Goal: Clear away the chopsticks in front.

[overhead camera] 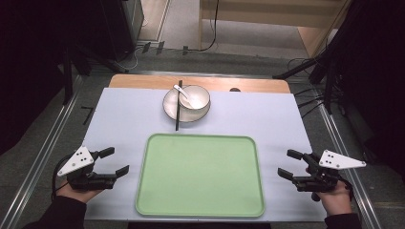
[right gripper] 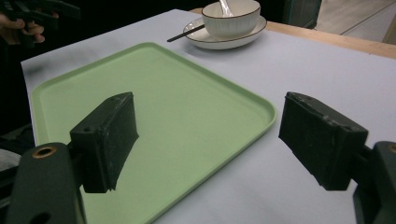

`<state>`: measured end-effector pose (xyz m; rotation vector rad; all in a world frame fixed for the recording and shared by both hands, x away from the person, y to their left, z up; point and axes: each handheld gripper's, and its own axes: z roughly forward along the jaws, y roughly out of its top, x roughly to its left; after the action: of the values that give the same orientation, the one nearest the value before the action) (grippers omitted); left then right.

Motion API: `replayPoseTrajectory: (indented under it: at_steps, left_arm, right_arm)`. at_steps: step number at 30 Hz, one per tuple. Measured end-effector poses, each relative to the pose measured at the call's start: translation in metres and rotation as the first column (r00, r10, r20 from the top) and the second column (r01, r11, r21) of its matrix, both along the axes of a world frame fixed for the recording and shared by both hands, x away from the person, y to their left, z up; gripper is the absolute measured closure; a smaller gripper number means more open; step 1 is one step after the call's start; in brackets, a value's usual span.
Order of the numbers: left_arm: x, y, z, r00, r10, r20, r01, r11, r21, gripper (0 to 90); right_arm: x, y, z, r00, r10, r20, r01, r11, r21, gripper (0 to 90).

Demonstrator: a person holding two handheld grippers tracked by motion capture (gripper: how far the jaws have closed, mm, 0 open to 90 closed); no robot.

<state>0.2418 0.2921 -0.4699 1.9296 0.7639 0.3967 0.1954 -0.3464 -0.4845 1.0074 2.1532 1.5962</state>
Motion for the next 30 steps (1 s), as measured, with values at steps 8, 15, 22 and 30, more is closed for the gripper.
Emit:
replayPoseTrajectory:
  at_steps: [8, 15, 22, 30]
  left_arm:
    - [0.0009, 0.0004, -0.0002, 0.9999, 0.002, -0.010, -0.002, 1.0000, -0.005, 16.4]
    - [0.0008, 0.0021, 0.0008, 0.9996, 0.019, -0.022, -0.019, 0.9991, -0.037, 16.4]
    - [-0.0006, 0.0014, 0.0031, 0.9999, 0.002, -0.011, -0.003, 0.9982, -0.060, 23.0]
    - [0.0018, 0.0009, 0.0014, 0.9979, 0.037, -0.053, -0.040, 0.9977, -0.054, 18.2]
  right_arm:
    - [-0.0001, 0.0004, 0.0000, 1.0000, 0.000, -0.001, 0.000, 1.0000, 0.000, 19.9]
    - [-0.0002, 0.0003, 0.0000, 1.0000, 0.003, -0.001, -0.003, 1.0000, -0.001, 20.0]
    - [-0.0001, 0.0001, -0.0001, 1.0000, 0.002, -0.002, -0.002, 1.0000, -0.002, 19.9]
    - [0.0004, 0.0010, -0.0011, 0.9999, 0.002, -0.010, -0.002, 0.9999, -0.013, 20.0]
